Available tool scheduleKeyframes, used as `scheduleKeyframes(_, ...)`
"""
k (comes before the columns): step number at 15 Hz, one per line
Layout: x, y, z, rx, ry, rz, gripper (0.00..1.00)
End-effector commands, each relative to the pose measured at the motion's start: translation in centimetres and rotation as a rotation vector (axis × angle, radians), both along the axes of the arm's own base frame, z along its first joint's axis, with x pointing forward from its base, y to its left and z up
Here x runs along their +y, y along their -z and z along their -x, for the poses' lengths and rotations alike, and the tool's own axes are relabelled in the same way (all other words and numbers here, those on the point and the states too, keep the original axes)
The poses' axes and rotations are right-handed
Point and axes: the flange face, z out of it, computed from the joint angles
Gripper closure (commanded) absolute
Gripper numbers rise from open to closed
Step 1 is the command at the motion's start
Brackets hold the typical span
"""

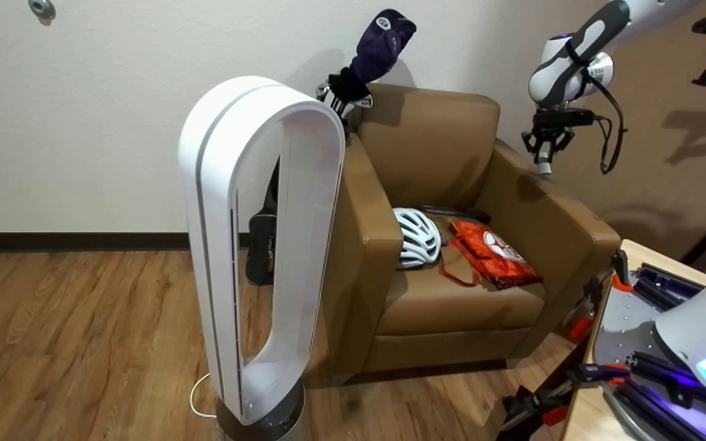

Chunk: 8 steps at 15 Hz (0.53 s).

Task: Take the object on the right arm of the sofa and place it on the left arm

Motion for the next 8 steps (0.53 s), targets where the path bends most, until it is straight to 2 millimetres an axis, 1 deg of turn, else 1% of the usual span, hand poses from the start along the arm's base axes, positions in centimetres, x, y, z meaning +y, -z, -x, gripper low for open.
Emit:
scheduleKeyframes(1,-1.7,-0.7,0.4,0.007,-0.001,-0.037,0.87)
scheduleKeyframes(3,-3.5,-0.7,1.6,0.012,0.015,-0.061,0.87)
scheduleKeyframes(6,-6.6,0.2,4.2,0.028,0.069,-0.123,0.86)
scheduleKeyframes(8,-8.1,1.3,5.3,0.029,0.081,-0.166,0.86)
